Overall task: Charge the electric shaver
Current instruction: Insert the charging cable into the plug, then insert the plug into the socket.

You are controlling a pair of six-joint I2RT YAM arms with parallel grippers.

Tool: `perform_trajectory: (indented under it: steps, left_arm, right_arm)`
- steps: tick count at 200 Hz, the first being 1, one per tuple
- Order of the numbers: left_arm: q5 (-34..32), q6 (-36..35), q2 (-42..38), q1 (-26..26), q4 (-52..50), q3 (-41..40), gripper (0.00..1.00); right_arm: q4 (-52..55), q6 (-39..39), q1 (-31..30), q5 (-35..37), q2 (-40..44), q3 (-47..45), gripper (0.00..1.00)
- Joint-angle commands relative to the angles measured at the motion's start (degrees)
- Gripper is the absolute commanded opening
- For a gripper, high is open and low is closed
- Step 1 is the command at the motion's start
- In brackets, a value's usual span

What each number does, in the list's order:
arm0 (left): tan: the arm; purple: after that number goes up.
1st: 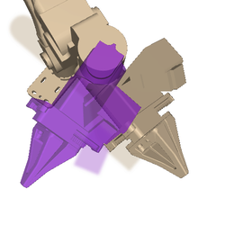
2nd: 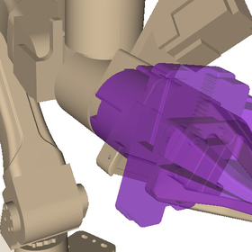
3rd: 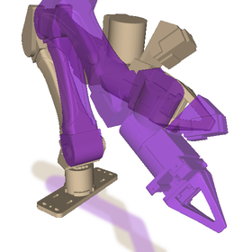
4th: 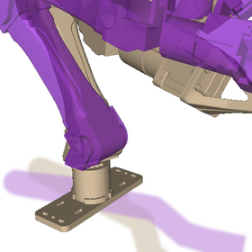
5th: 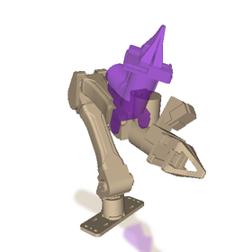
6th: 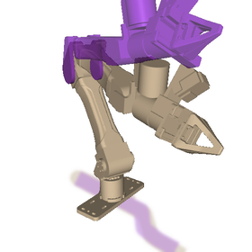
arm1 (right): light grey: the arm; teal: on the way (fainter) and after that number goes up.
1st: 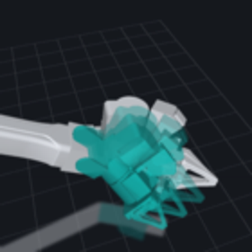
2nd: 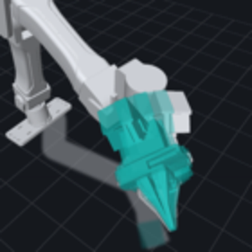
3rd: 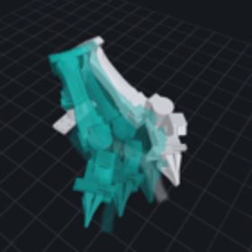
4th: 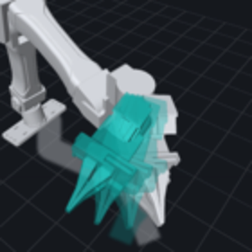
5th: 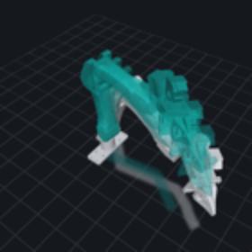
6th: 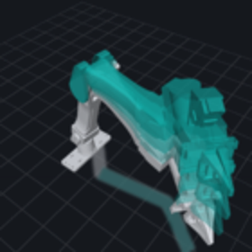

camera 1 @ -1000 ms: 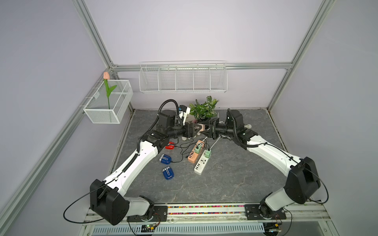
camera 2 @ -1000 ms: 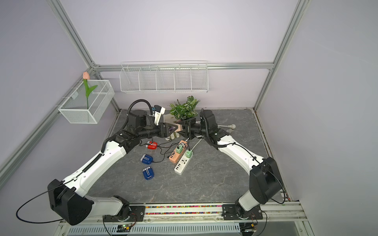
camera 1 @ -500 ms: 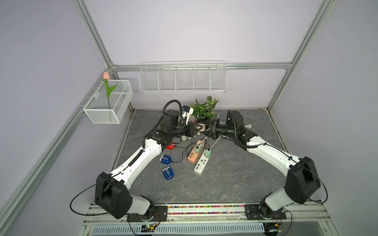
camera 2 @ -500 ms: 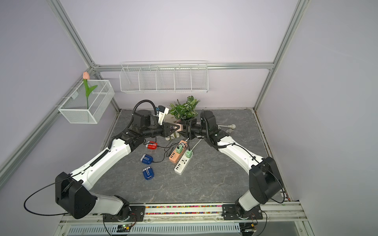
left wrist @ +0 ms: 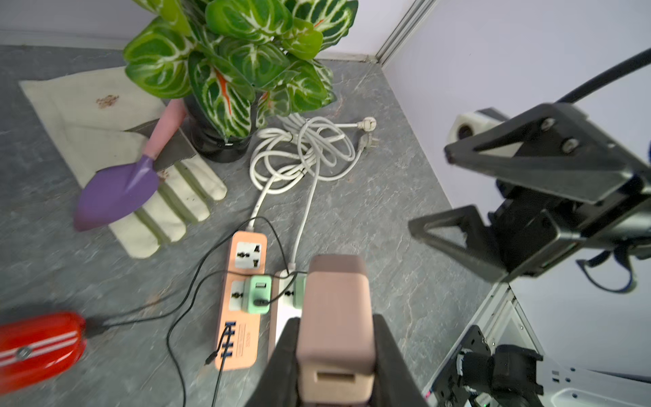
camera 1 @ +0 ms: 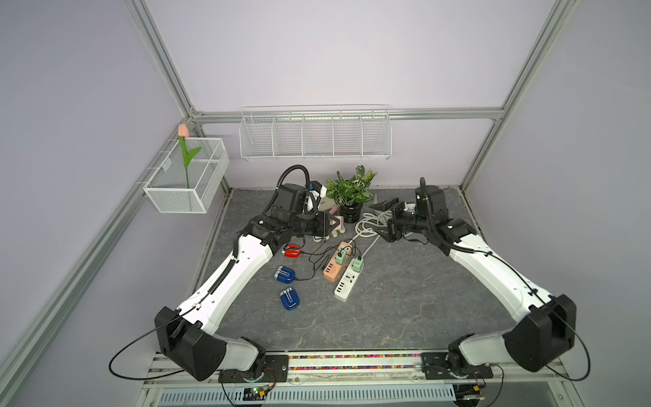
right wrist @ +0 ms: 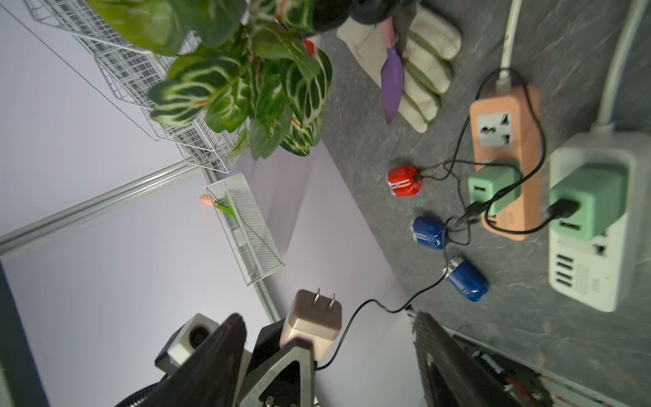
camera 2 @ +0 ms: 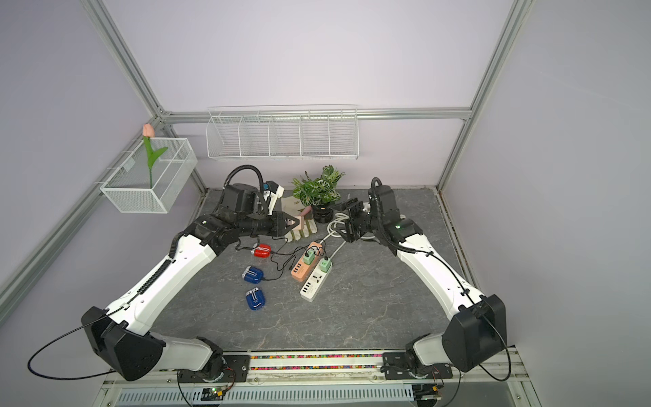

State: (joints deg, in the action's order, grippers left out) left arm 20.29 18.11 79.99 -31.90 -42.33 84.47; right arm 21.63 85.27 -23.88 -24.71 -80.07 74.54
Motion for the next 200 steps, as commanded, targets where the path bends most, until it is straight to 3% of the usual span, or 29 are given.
perform_trajectory:
  steps: [1, 38, 125, 165, 200]
  left_arm:
    - [-1.08, -4.54, 2.6, -0.29, -16.62, 4.61, 0.0]
    - [-6.74, -6.77, 9.02, -5.6, -27.82, 7.39, 0.0]
    - [-12.73, -6.07, 25.88, -15.08, -27.21, 10.04, 0.0]
    - [-13.77, -4.1, 28.57, -17.12, -25.9, 10.98, 0.0]
    - [-15.39, -2.91, 30.83, -17.71, -23.5, 11.44, 0.0]
  right_arm:
    - [15.95, -18.65, 0.02, 5.09, 0.83, 3.33, 0.78]
    - [20.78, -28.2, 0.05, 7.57, 1.7, 3.71, 0.78]
    - [18.45, -33.06, 0.04, 3.32, 6.77, -1.66, 0.77]
    - [8.95, -36.37, 0.02, -0.11, 13.93, -9.39, 0.82]
    - [12.67, -41.76, 0.14, 0.81, 19.98, -13.85, 0.83]
